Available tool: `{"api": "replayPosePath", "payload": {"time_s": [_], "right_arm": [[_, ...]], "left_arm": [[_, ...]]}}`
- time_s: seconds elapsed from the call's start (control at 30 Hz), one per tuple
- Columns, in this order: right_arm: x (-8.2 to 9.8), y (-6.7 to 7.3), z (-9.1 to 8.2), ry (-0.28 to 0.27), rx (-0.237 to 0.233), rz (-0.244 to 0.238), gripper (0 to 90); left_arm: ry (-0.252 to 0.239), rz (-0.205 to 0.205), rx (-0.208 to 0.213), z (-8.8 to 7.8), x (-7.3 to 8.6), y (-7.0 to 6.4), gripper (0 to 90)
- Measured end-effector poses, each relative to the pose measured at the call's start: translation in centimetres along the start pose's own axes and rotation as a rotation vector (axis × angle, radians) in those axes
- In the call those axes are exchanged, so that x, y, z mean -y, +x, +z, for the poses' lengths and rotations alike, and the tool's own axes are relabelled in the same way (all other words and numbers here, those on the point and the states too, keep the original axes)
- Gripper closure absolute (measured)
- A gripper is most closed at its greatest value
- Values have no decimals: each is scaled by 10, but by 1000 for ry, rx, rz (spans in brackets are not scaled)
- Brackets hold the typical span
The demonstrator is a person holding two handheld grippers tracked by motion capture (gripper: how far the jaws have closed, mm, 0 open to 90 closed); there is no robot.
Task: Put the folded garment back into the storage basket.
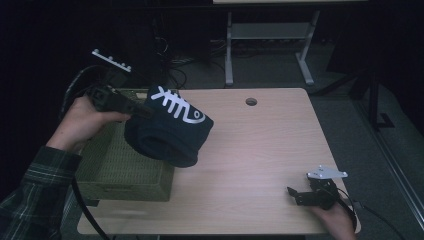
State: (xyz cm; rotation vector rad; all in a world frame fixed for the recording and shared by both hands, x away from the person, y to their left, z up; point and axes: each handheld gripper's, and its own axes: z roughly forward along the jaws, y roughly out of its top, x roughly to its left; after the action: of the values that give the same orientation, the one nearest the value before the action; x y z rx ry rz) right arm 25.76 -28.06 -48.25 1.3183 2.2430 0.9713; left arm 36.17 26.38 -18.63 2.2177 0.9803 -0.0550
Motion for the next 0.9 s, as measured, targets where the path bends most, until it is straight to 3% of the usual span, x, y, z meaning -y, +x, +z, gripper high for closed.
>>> {"api": "replayPosePath", "payload": {"time_s": [0.37, 0.9], "right_arm": [[0, 0, 0, -3, 2, 1, 97], [0, 0, 0, -3, 4, 2, 97]], "left_arm": [[-40, -75, -67, -33, 25, 23, 745], [-59, -172, -167, -43, 53, 54, 746]]}}
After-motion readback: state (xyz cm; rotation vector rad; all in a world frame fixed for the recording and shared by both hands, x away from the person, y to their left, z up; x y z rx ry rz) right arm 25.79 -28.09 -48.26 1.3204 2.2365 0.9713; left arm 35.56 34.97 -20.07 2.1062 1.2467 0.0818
